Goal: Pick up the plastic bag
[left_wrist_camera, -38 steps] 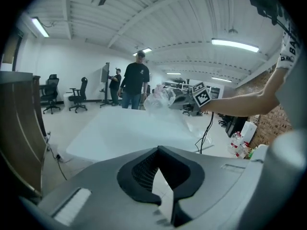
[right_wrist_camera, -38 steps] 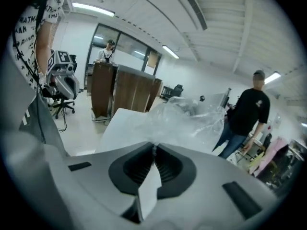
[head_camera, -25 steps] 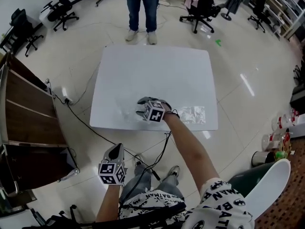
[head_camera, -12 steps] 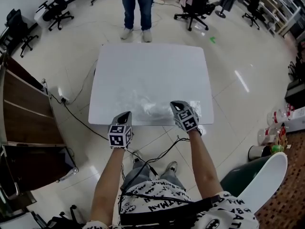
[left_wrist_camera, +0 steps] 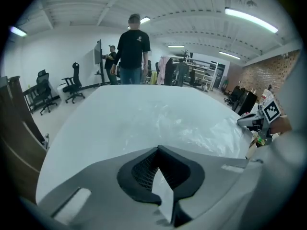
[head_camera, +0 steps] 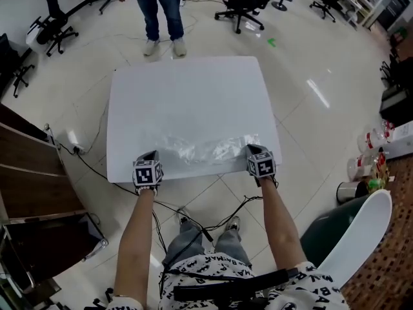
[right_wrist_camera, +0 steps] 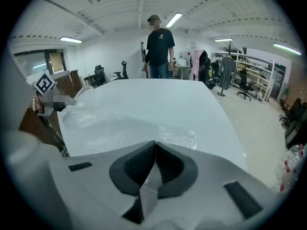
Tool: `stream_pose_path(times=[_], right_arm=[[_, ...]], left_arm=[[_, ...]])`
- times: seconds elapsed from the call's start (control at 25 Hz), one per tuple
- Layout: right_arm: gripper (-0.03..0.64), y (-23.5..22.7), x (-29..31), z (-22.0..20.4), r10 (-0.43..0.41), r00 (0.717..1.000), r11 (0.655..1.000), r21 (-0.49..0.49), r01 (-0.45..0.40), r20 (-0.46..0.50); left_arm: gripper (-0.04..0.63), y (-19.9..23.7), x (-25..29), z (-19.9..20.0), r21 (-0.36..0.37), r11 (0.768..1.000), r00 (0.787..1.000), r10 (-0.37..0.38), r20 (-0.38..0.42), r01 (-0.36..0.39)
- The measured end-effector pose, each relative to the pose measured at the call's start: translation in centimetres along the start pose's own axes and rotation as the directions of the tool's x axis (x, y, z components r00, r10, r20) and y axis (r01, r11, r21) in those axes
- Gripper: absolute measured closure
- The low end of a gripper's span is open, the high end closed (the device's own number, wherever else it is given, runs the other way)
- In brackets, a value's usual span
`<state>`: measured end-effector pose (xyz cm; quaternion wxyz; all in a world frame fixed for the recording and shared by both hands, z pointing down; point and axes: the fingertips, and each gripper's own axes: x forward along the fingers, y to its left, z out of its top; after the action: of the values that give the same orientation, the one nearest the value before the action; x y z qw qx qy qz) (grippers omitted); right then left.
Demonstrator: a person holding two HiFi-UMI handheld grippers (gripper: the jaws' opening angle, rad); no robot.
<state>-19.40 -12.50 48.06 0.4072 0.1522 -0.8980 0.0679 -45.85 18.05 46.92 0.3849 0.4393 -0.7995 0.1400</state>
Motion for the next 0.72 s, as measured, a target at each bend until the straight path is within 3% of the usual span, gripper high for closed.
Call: stream_pose_path(times=[0.16,0.32,0.48,0.6,0.72], right_arm=[[0.615,-1.3,0.0,0.3,-0.028,1.0,0.999,0.028,0.028,0.002],[0.615,-2.2,0.2,0.6,-0.039,0.999,0.997,0.062,0.039,-0.008],[0.617,-2.1,0.4,0.5,-0.038,0.999,0.996,0.086,0.038,-0.006],[0.591,-1.6,-0.3,1.5,-0.019,0.999,0.998,0.053,0.018,0.027],[0.588,-2.0,-1.4,2.7,-0.038,0.996,0.999,0.021,0.037,0.076]], left_arm=[[0.595,2.1,0.2,-1.7,-0.005,0.999,0.997,0.04,-0.065,-0.041],[0.595,3.0,0.4,-1.7,0.018,0.999,0.996,0.049,-0.074,-0.048],[0.595,3.3,0.4,-1.7,-0.01,0.998,0.996,0.054,-0.077,-0.055],[0.595,2.5,-0.2,-0.5,-0.022,0.999,0.999,0.036,-0.031,-0.037],[0.595,1.4,-1.4,2.4,-0.03,0.999,0.996,0.018,0.084,-0.016]])
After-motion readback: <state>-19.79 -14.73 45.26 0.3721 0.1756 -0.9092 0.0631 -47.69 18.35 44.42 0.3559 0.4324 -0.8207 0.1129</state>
